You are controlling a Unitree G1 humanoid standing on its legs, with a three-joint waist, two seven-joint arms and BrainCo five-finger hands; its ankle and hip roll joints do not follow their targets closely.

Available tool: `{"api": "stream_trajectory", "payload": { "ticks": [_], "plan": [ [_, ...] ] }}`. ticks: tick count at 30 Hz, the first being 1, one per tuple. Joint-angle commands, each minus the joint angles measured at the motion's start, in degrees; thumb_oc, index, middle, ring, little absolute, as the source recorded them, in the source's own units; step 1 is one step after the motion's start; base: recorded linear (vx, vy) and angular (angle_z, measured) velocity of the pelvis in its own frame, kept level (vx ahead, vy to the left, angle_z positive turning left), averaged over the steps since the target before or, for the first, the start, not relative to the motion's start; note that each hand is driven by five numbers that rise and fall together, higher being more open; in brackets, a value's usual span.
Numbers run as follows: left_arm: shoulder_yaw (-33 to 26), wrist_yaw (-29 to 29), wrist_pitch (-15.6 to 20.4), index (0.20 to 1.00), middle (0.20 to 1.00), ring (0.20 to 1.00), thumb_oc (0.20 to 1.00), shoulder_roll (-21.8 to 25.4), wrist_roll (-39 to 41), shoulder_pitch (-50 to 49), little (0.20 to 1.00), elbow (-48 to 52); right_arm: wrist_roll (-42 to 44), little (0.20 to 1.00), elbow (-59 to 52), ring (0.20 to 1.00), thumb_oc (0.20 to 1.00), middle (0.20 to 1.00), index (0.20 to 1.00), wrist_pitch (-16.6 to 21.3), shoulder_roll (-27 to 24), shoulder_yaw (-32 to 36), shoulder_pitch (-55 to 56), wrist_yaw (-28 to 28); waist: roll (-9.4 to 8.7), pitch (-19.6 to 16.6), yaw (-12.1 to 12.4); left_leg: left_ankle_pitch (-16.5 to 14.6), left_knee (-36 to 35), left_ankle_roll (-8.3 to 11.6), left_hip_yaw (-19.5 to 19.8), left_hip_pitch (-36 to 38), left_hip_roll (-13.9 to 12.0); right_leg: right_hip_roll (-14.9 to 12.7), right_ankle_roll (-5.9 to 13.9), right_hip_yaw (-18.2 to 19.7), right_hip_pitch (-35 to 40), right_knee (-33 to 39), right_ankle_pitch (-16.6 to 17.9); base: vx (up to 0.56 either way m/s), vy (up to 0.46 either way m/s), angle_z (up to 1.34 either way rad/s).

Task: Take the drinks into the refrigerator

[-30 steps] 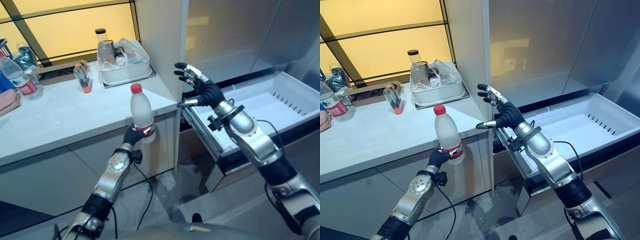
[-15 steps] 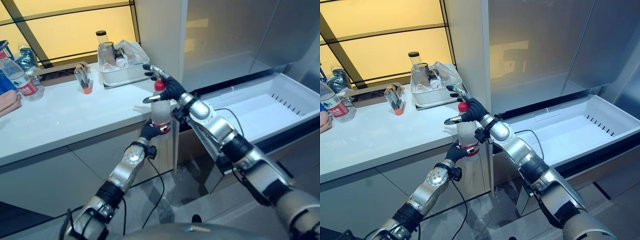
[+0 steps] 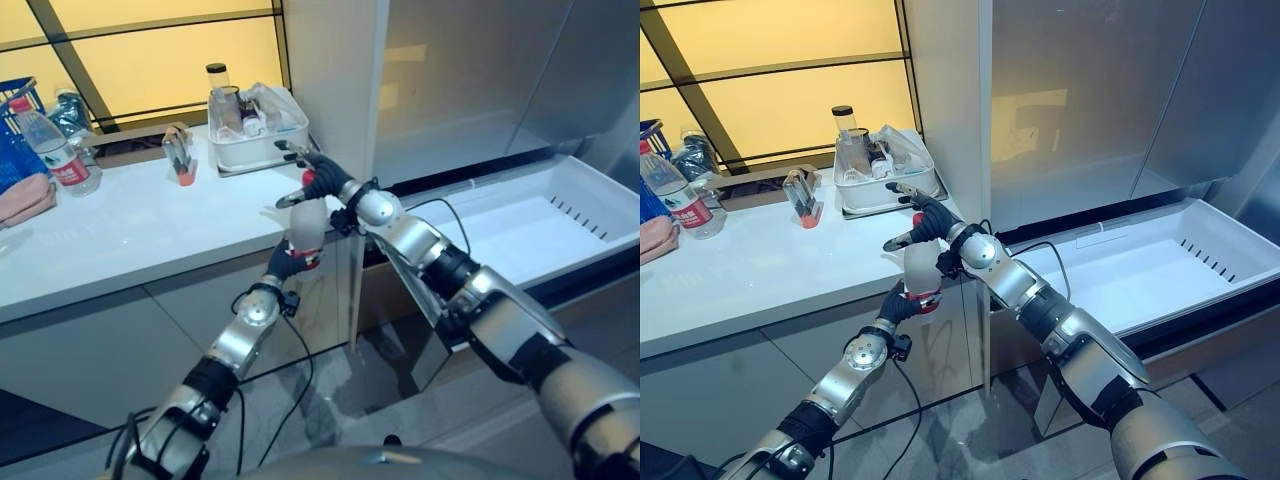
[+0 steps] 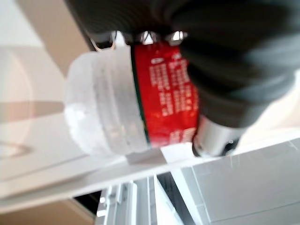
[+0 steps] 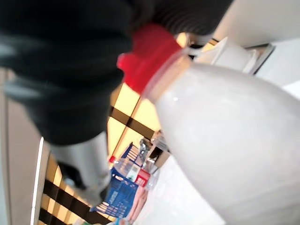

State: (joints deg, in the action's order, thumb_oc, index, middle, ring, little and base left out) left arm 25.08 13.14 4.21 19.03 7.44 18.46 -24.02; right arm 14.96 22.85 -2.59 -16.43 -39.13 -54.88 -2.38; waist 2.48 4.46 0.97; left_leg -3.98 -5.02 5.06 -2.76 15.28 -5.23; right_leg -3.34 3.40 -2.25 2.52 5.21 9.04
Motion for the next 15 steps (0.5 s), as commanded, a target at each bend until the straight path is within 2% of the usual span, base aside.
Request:
{"api": "stream_trajectory", "payload": {
  "ticks": [1, 3, 6, 7, 10, 15],
  "plan": [
    [-1.15, 2.45, 6.41, 0.2, 0.2, 0.2, 0.2, -0.47, -3.16, 13.1, 0.2, 2.47, 3.55, 1.0, -3.07, 1.0, 1.0, 1.0, 1.0, 3.97, 0.91, 0.32, -4.18, -0.64, -1.78, -1.82, 1.08, -0.52, 0.4, -3.32, -0.03, -2.48, 2.35, -2.0, 2.88, 0.86, 2.73, -9.12, -11.32, 0.0, 0.0, 0.0],
    [-1.68, 2.89, 6.58, 0.2, 0.2, 0.2, 0.2, -0.02, -3.54, 12.83, 0.2, 2.83, 3.66, 1.0, -3.37, 1.0, 1.0, 1.0, 1.0, 4.15, -0.12, 0.78, -3.98, -0.6, -1.83, -1.83, 1.16, -0.5, 0.36, -3.31, 0.0, -2.5, 2.35, -2.06, 2.9, 0.85, 2.78, -8.98, -11.27, 0.02, 0.003, 0.0],
    [-3.87, 3.58, 7.34, 0.2, 0.2, 0.2, 0.2, 0.93, -2.29, 11.68, 0.2, 3.98, 5.4, 1.0, -3.87, 1.0, 1.0, 1.0, 1.0, 4.36, -4.87, 1.7, -4.19, -1.27, -2.01, -1.87, 1.25, -0.5, 0.32, -3.26, 0.04, -2.55, 2.39, -2.13, 2.97, 0.6, 2.78, -8.89, -11.21, -0.01, -0.001, 0.0],
    [-3.9, 3.57, 7.32, 0.2, 0.2, 0.2, 0.2, 0.94, -2.28, 11.72, 0.2, 4.03, 5.42, 1.0, -3.91, 1.0, 1.0, 1.0, 1.0, 4.35, -4.94, 1.71, -4.23, -1.28, -2.08, -1.8, 1.28, 0.06, 0.37, -3.25, 0.01, -2.91, 2.46, -2.19, 2.91, 0.62, 2.45, -8.87, -10.65, 0.0, 0.0, 0.0],
    [-5.1, 2.63, 7.95, 0.2, 0.2, 0.2, 0.2, 1.51, 0.03, 11.01, 0.2, 5.53, 5.29, 1.0, -2.21, 1.0, 1.0, 1.0, 1.0, 4.91, -9.44, 2.99, -2.99, -1.41, -1.97, -1.74, 1.28, -0.68, 0.36, -3.31, 0.14, -2.42, 2.41, -2.15, 3.05, 0.52, 2.82, -9.1, -11.31, 0.01, 0.004, 0.0],
    [-5.09, 0.2, 8.19, 0.2, 0.2, 0.2, 0.2, 1.05, 3.54, 10.58, 0.2, 7.17, 1.53, 1.0, 1.78, 1.0, 1.0, 1.0, 1.0, 4.78, -10.96, 4.36, -1.17, -1.01, -1.64, -1.65, 1.44, -0.79, 0.34, -3.43, 0.11, -2.28, 2.51, -2.25, 3.12, 0.57, 2.68, -9.37, -11.25, 0.0, 0.0, 0.0]
  ]
}}
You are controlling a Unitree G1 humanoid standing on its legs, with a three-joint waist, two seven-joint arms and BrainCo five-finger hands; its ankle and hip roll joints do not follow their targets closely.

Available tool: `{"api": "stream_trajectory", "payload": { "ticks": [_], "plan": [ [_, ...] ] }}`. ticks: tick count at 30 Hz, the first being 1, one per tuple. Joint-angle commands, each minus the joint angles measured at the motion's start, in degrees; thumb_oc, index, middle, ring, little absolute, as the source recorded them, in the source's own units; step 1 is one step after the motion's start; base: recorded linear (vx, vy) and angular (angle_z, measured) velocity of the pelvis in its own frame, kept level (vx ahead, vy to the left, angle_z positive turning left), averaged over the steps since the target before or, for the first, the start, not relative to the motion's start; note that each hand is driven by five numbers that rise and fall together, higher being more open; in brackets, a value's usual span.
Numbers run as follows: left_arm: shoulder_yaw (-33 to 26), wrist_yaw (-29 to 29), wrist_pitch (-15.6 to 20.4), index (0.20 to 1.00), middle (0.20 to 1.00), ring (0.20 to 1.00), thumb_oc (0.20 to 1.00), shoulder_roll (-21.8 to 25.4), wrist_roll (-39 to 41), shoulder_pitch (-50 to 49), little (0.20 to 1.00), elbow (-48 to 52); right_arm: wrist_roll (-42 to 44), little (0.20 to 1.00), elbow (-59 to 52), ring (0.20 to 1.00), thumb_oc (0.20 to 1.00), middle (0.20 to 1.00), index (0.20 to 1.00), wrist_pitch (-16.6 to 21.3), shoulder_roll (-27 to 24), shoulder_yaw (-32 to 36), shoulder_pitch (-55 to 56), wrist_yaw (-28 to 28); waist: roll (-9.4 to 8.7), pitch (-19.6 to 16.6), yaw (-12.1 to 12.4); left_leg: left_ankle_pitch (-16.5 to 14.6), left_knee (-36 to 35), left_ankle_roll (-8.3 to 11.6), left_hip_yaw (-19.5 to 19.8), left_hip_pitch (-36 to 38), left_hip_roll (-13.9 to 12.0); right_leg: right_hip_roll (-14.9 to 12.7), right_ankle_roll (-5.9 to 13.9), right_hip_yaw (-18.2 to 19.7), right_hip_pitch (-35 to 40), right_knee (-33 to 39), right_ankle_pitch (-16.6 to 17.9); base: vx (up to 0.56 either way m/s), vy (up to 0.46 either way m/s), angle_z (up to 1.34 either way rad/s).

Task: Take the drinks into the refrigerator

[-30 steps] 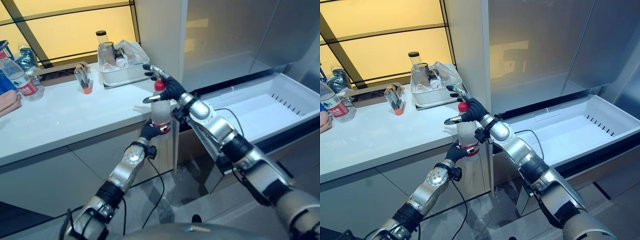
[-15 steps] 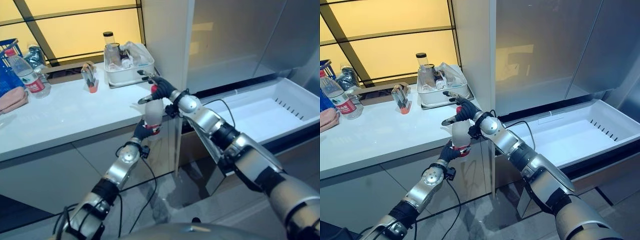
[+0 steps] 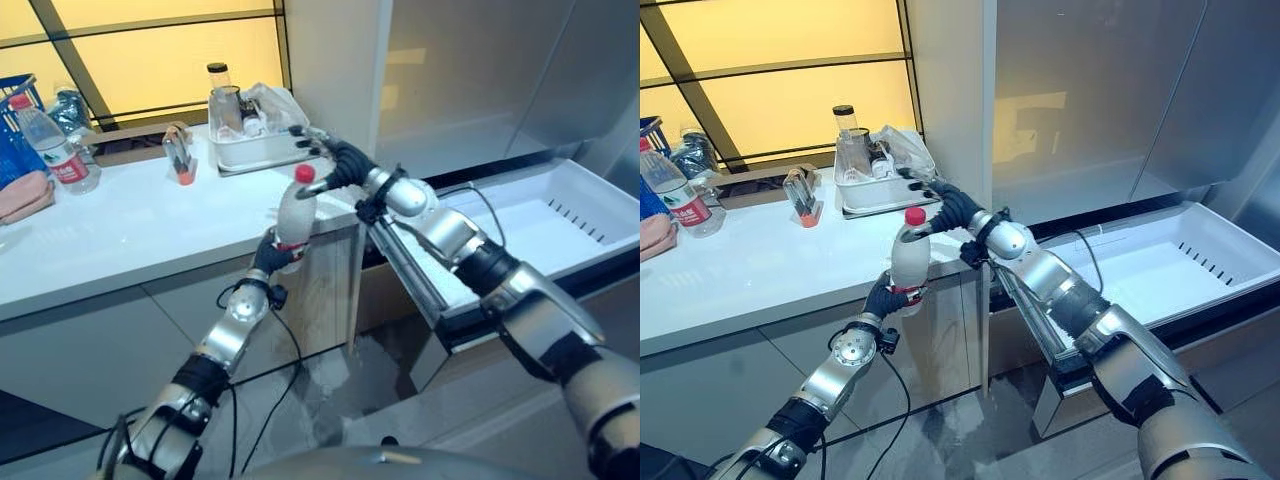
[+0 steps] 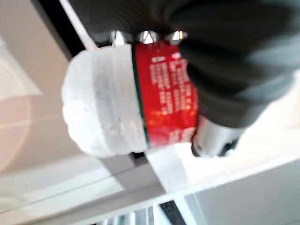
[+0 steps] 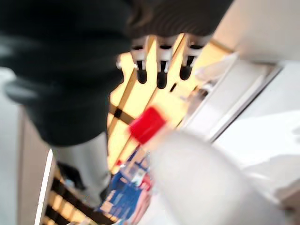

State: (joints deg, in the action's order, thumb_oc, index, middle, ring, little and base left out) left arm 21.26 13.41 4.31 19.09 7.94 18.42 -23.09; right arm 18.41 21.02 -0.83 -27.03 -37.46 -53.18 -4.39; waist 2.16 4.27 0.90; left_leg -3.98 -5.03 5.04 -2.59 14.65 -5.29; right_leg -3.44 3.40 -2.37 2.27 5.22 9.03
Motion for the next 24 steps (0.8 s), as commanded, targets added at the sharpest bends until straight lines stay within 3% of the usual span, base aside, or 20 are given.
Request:
{"api": "stream_trajectory", "payload": {
  "ticks": [1, 8, 24],
  "plan": [
    [-1.23, -0.59, 8.21, 0.2, 0.2, 0.2, 0.2, 0.79, 3.5, 10.44, 0.2, 6.66, -2.62, 1.0, 4.34, 1.0, 1.0, 1.0, 1.0, 2.87, -0.11, 2.8, -2.59, 0.99, -1.35, -1.46, 1.59, -0.23, 0.4, -3.43, -0.07, -2.06, 2.67, -2.22, 3.04, 0.84, 2.56, -9.28, -10.65, 0.0, 0.0, 0.0],
    [-0.05, -3.01, 8.45, 0.2, 0.2, 0.2, 0.2, -0.42, 5.77, 9.98, 0.2, 11.24, -5.02, 1.0, 10.71, 1.0, 1.0, 1.0, 1.0, 2.16, 2.58, 2.57, -2.78, 0.57, -1.03, -1.37, 2.05, -0.2, 0.4, -3.47, -0.01, -2.13, 2.63, -2.15, 3.0, 0.95, 2.72, -8.91, -10.62, 0.0, 0.001, 0.0],
    [4.11, -6.08, 8.27, 0.2, 0.2, 0.2, 0.2, -4.45, 13.1, 13.23, 0.2, 10.61, 0.65, 1.0, 16.54, 1.0, 1.0, 1.0, 1.0, 3.8, 10.47, 1.14, -1.23, 0.13, -0.86, -1.32, 2.46, -0.59, 0.45, -3.5, 0.54, -1.86, 2.45, -2.13, 3.0, 0.64, 3.39, -8.84, -11.25, 0.01, 0.0, 0.0]
  ]
}}
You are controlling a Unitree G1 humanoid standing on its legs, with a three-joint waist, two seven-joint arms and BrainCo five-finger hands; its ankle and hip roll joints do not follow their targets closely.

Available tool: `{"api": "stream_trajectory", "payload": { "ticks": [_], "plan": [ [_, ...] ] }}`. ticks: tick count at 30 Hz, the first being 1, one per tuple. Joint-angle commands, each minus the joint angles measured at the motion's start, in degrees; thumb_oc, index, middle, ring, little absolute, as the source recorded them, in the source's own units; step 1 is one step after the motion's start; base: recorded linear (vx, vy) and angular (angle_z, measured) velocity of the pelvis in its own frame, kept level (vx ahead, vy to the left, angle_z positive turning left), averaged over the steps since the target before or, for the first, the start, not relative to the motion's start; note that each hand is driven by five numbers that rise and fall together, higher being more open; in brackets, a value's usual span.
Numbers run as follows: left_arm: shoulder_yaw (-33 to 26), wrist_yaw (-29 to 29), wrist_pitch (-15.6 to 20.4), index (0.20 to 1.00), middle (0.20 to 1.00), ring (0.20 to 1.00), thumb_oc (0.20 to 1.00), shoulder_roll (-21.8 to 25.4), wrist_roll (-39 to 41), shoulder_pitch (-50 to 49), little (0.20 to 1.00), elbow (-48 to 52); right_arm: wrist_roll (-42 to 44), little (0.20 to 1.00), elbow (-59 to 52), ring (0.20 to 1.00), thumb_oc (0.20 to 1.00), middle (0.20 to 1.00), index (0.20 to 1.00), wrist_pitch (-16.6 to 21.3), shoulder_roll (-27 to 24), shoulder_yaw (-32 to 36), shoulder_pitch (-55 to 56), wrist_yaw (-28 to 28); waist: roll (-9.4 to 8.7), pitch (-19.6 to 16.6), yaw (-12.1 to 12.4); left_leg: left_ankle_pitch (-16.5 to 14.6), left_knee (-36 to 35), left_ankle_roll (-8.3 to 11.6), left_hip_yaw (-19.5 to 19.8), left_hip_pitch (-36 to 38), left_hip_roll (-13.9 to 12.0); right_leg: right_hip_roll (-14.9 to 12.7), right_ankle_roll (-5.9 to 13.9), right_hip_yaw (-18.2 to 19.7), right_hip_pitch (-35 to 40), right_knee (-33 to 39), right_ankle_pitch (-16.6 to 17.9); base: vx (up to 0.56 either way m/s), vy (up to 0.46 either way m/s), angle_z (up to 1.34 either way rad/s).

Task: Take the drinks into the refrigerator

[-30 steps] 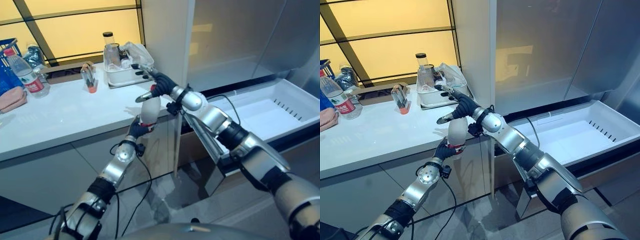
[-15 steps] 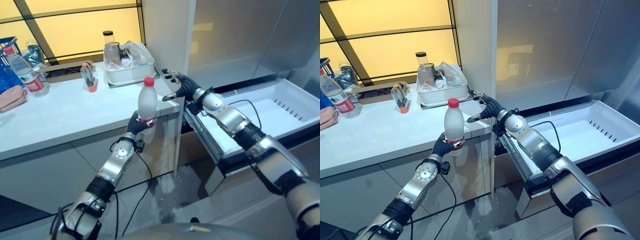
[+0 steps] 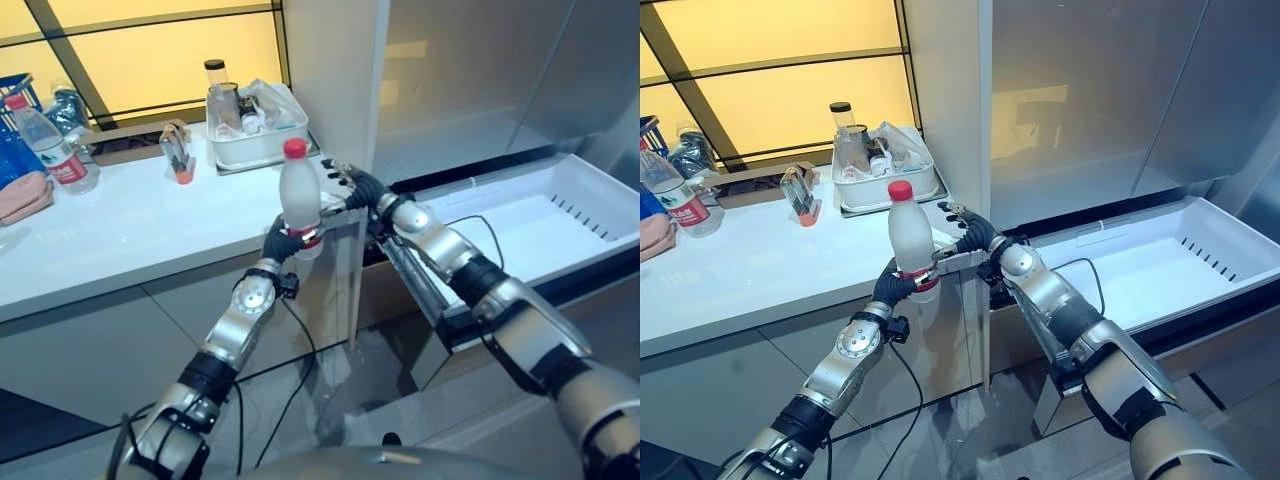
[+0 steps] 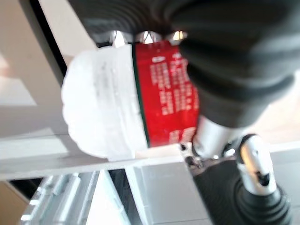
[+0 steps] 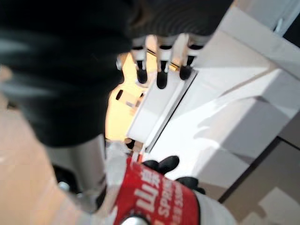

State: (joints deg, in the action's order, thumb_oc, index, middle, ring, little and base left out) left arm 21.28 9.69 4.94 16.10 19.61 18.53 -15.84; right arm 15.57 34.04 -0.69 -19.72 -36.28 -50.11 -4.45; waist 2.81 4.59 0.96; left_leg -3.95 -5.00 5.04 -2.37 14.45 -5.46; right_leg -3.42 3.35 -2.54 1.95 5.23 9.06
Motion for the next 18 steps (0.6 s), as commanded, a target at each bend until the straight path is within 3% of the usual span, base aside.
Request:
{"api": "stream_trajectory", "payload": {
  "ticks": [1, 18],
  "plan": [
    [4.09, -2.36, 7.64, 0.2, 0.2, 0.2, 0.2, -1.46, 1.43, 13.13, 0.2, 3.35, 3.5, 1.0, 3.52, 1.0, 1.0, 1.0, 1.0, 3.67, 3.16, -0.04, -4.3, 0.18, -1.51, -1.64, 2.39, -0.62, 0.43, -3.51, 0.32, -1.67, 2.62, -2.16, 3.05, 0.81, 3.7, -8.84, -11.28, 0.0, 0.0, 0.0],
    [0.15, -1.81, 7.25, 0.2, 0.2, 0.2, 0.2, 0.66, 0.82, 9.2, 0.2, 2.97, 10.05, 1.0, -6.98, 1.0, 1.0, 1.0, 1.0, 4.06, -2.37, 3.44, -0.03, -1.3, -1.66, -1.7, 2.57, -0.52, 0.47, -3.39, 0.46, -1.86, 2.49, -2.08, 2.94, 0.65, 3.81, -8.67, -11.33, 0.0, -0.001, 0.0]
  ]
}}
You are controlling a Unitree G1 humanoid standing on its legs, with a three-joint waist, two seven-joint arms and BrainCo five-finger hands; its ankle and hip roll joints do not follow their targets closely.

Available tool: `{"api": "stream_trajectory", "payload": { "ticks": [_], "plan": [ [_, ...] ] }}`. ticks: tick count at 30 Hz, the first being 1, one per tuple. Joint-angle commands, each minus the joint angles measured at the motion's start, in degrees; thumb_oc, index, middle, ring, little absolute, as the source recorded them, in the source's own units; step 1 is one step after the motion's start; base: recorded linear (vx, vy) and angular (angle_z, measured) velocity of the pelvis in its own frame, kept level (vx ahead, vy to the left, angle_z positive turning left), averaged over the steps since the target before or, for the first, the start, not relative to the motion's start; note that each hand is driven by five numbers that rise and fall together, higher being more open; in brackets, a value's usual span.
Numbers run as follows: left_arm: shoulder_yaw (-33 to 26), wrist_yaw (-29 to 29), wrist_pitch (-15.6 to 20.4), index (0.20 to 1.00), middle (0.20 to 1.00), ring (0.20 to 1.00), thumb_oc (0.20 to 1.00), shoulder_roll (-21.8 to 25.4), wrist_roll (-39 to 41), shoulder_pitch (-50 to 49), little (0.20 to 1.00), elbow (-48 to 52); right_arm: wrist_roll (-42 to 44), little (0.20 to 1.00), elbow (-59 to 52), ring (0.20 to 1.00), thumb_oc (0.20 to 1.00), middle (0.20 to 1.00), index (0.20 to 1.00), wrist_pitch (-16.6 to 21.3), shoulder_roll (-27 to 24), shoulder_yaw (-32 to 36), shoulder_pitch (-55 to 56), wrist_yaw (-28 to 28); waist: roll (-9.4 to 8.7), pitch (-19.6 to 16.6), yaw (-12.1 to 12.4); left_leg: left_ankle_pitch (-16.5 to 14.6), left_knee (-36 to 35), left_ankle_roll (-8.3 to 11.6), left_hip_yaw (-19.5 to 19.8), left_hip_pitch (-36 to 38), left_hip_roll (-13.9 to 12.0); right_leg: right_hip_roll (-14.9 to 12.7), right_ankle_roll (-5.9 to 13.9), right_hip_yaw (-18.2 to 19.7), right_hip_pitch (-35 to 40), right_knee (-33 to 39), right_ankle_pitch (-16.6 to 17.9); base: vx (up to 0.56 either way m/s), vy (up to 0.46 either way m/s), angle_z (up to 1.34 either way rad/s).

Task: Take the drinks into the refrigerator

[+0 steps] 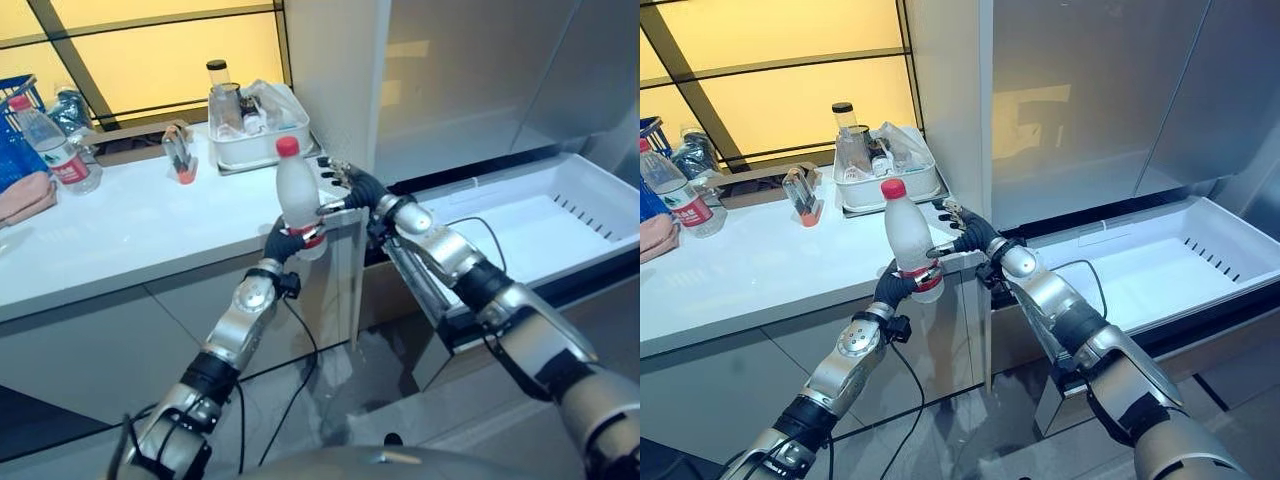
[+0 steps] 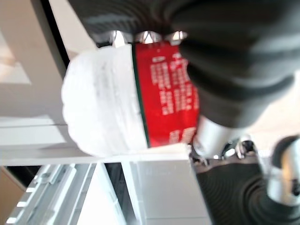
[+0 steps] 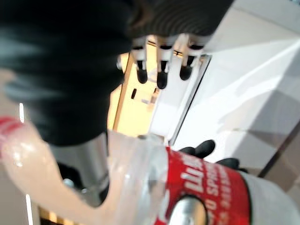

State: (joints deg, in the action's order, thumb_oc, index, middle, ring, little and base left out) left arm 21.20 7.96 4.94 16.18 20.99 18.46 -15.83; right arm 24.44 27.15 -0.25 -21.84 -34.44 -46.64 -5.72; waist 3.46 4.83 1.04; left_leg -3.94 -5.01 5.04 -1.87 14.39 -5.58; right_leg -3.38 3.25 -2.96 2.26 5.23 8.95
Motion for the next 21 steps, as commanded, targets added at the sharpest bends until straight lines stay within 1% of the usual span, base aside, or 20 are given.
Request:
{"api": "stream_trajectory", "payload": {
  "ticks": [1, 4, 9, 11, 15, 16, 21],
  "plan": [
    [0.62, -0.67, 7.3, 0.2, 0.2, 0.2, 0.2, 0.61, -0.18, 9.44, 0.2, 3.78, 0.95, 1.0, 0.3, 1.0, 1.0, 1.0, 1.0, 3.38, -0.12, 1.48, -3.64, 0.02, -2.33, -1.94, 2.56, -0.57, 0.49, -3.41, -0.09, -1.77, 2.6, -2.14, 3.07, 1.01, 3.49, -8.62, -11.18, 0.0, 0.0, 0.0],
    [1.11, -1.13, 7.23, 0.2, 0.2, 0.2, 0.2, 0.44, 0.15, 9.74, 0.2, 4.1, 0.64, 1.0, 1.48, 1.0, 1.0, 1.0, 1.0, 3.3, 0.54, 0.96, -4.55, -0.22, -2.35, -2.0, 2.69, -0.59, 0.53, -3.44, -0.15, -1.72, 2.65, -2.09, 3.07, 1.07, 3.47, -8.69, -11.16, 0.0, 0.0, 0.0],
    [3.46, -2.32, 7.29, 0.2, 0.2, 0.2, 0.2, -0.88, 2.02, 10.45, 0.2, 4.86, 1.23, 1.0, 5.05, 1.0, 1.0, 1.0, 1.0, 3.38, 3.31, -0.55, -7.43, -0.69, -2.41, -2.1, 2.85, -0.65, 0.51, -3.48, -0.11, -1.65, 2.62, -2.06, 3.03, 1.04, 3.72, -8.53, -11.12, 0.0, 0.0, 0.0],
    [4.6, -3.56, 7.25, 0.2, 0.2, 0.2, 0.2, -1.48, 3.81, 10.75, 0.2, 6.14, 0.6, 1.0, 4.8, 1.0, 1.0, 1.0, 1.0, 3.97, 4.69, -1.89, -9.29, -1.05, -2.38, -2.05, 3.04, -0.62, 0.54, -3.49, -0.2, -1.67, 2.6, -1.98, 3.05, 1.16, 3.69, -8.46, -11.07, 0.0, 0.0, 0.0],
    [5.2, -4.18, 7.28, 0.2, 0.2, 0.2, 0.2, -2.23, 5.79, 10.91, 0.2, 6.66, 0.56, 1.0, 5.0, 1.0, 1.0, 1.0, 1.0, 4.23, 6.04, -2.21, -9.83, -1.3, -2.39, -2.11, 3.18, -0.6, 0.54, -3.55, -0.18, -1.66, 2.56, -1.98, 3.03, 1.18, 3.72, -8.42, -11.07, 0.0, 0.0, 0.0],
    [5.69, -4.39, 7.31, 0.2, 0.2, 0.2, 0.2, -2.55, 6.14, 10.94, 0.2, 6.97, 0.71, 1.0, 5.03, 1.0, 1.0, 1.0, 1.0, 4.36, 7.15, -2.25, -9.99, -1.19, -2.33, -2.14, 3.28, -0.63, 0.53, -3.58, -0.14, -1.62, 2.54, -1.99, 3.05, 1.22, 3.76, -8.41, -11.09, 0.0, 0.0, 0.0],
    [6.0, -4.82, 7.23, 0.2, 0.2, 0.2, 0.2, -2.56, 7.19, 10.92, 0.2, 7.28, 0.28, 1.0, 4.21, 1.0, 1.0, 1.0, 1.0, 4.42, 8.09, -3.03, -10.1, -1.73, -2.31, -2.18, 3.43, -0.64, 0.54, -3.59, -0.08, -1.64, 2.52, -2.04, 3.05, 1.33, 3.82, -8.32, -11.04, 0.0, 0.0, 0.0]
  ]
}}
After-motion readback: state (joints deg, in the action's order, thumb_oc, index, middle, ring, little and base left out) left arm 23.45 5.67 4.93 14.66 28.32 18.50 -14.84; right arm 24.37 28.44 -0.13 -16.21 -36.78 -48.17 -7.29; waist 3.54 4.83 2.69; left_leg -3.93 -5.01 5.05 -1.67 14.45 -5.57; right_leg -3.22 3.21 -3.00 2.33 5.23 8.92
